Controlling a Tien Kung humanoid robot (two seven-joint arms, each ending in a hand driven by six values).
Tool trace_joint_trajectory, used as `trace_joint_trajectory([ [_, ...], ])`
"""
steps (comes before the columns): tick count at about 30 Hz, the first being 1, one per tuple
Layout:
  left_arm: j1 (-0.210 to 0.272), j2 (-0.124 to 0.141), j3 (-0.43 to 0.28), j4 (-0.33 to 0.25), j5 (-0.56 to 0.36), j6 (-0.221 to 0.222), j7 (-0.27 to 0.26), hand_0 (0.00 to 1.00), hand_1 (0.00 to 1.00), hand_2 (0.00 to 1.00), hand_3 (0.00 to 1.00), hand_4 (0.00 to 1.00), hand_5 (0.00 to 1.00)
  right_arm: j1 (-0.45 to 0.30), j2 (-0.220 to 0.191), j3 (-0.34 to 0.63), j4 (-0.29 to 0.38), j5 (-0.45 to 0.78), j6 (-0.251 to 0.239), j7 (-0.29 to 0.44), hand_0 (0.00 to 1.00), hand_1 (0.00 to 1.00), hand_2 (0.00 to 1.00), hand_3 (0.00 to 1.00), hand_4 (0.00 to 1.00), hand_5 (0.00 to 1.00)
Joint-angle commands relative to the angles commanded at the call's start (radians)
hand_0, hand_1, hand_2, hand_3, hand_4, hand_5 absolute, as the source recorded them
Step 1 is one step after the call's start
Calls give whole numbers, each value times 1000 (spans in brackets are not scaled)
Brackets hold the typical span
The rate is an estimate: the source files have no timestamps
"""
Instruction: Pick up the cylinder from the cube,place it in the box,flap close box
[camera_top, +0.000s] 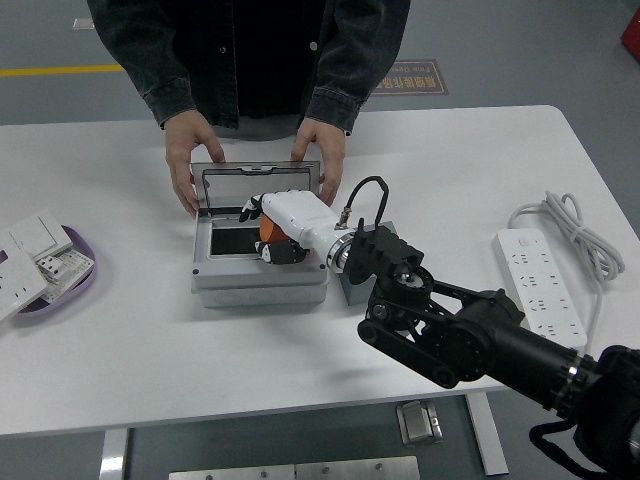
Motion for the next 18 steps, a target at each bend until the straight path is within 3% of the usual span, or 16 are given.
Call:
trace_joint_trajectory([
  [1,0,0,0,0,0,0,0,599,580,558,604,667,282,-1,0,0,1,4,0,2,881,760,747,816,687,55],
  [10,-2,-2,5,0,-2,-2,-4,599,579,558,603,667,284,-17,0,-8,24,112,-33,56,884,759,750,824,727,69],
  [18,4,-6,14,0,-11,0,-5,600,581,558,603,667,284,-38,-8,35,164,365,-98,180,883,760,751,833,762,89],
])
